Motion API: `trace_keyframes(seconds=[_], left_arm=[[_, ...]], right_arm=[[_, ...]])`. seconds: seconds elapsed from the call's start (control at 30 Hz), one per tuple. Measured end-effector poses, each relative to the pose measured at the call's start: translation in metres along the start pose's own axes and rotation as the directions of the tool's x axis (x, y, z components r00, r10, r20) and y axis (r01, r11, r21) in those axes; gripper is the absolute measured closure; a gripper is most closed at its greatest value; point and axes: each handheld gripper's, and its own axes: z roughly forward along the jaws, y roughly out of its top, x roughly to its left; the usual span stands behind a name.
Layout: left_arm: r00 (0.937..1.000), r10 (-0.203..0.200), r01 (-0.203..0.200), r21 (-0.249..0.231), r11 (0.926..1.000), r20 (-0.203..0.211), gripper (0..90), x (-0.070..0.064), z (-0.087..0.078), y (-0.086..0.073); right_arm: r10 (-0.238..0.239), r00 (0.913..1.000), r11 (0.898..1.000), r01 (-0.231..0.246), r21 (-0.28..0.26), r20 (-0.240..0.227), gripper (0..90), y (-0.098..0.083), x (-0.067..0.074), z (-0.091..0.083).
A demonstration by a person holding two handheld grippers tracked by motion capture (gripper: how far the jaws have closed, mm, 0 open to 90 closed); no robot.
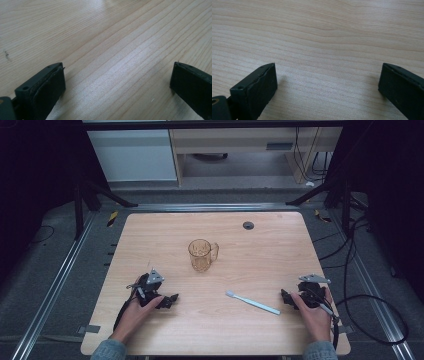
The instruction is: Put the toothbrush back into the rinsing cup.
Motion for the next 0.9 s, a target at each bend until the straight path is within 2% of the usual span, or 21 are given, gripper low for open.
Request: trace_keyframes(seconds=[0.1,0.17,0.2,0.3,0.33,0.37,0.4,0.5,0.63,0.67,0.77,0.8,0.87,0.9], left_arm=[[1.0,0.001,-0.001,0.0,1.0,0.0,0.0,0.0,0.0,0.0],[1.0,0.0,0.0,0.0,1.0,0.0,0.0,0.0,0.0,0.0],[1.0,0.001,-0.001,0.0,1.0,0.001,0.0,0.0,0.0,0.0],[1.0,0.001,-0.001,0.0,1.0,0.001,0.0,0.0,0.0,0.0],[1.0,0.001,-0.001,0.0,1.0,0.001,0.0,0.0,0.0,0.0],[1.0,0.002,-0.002,0.0,1.0,0.001,0.0,0.0,0.0,0.0],[1.0,0.001,-0.001,0.0,1.0,0.001,0.0,0.0,0.0,0.0],[1.0,0.002,-0.002,-0.001,1.0,0.002,0.0,0.0,0.0,0.0],[1.0,0.002,-0.002,-0.001,1.0,0.002,0.0,0.0,0.0,0.0],[1.0,0.002,-0.002,-0.001,1.0,0.002,0.0,0.0,0.0,0.0],[1.0,0.002,-0.002,-0.001,1.0,0.002,0.0,0.0,0.0,0.0],[1.0,0.002,-0.002,-0.001,1.0,0.002,0.0,0.0,0.0,0.0],[1.0,0.002,-0.002,-0.001,1.0,0.002,0.0,0.0,0.0,0.0],[1.0,0.002,-0.002,-0.001,1.0,0.002,0.0,0.0,0.0,0.0]], right_arm=[[0.009,1.0,1.0,-0.009,-0.003,-0.003,3.8,0.0,-0.001,-0.001],[0.009,0.9999,1.0,-0.009,-0.012,0.004,8.8,-0.001,-0.001,-0.002],[0.017,0.9999,1.0,-0.017,-0.006,-0.003,13.9,0.001,-0.002,-0.005],[0.008,0.9997,1.0,-0.009,-0.014,-0.021,15.1,0.004,-0.001,-0.01],[0.001,0.9995,1.0,-0.001,-0.005,-0.032,15.2,0.006,0.002,-0.012],[-0.053,0.998,0.998,0.054,0.019,-0.034,15.2,0.009,0.006,-0.015],[-0.07,0.9969,0.997,0.071,0.025,-0.037,15.3,0.01,0.009,-0.017],[-0.088,0.9944,0.995,0.09,0.036,-0.058,15.8,0.013,0.013,-0.023],[-0.161,0.984,0.985,0.165,0.047,-0.076,17.9,0.02,0.022,-0.038],[-0.177,0.9793,0.981,0.183,0.058,-0.098,20.8,0.024,0.025,-0.043],[-0.214,0.9696,0.972,0.224,0.074,-0.119,25.1,0.029,0.028,-0.048],[-0.231,0.9635,0.966,0.243,0.082,-0.135,26.8,0.033,0.03,-0.052],[-0.238,0.9607,0.964,0.252,0.085,-0.143,27.7,0.035,0.031,-0.054],[-0.255,0.9548,0.958,0.271,0.092,-0.152,28.1,0.038,0.032,-0.056]])
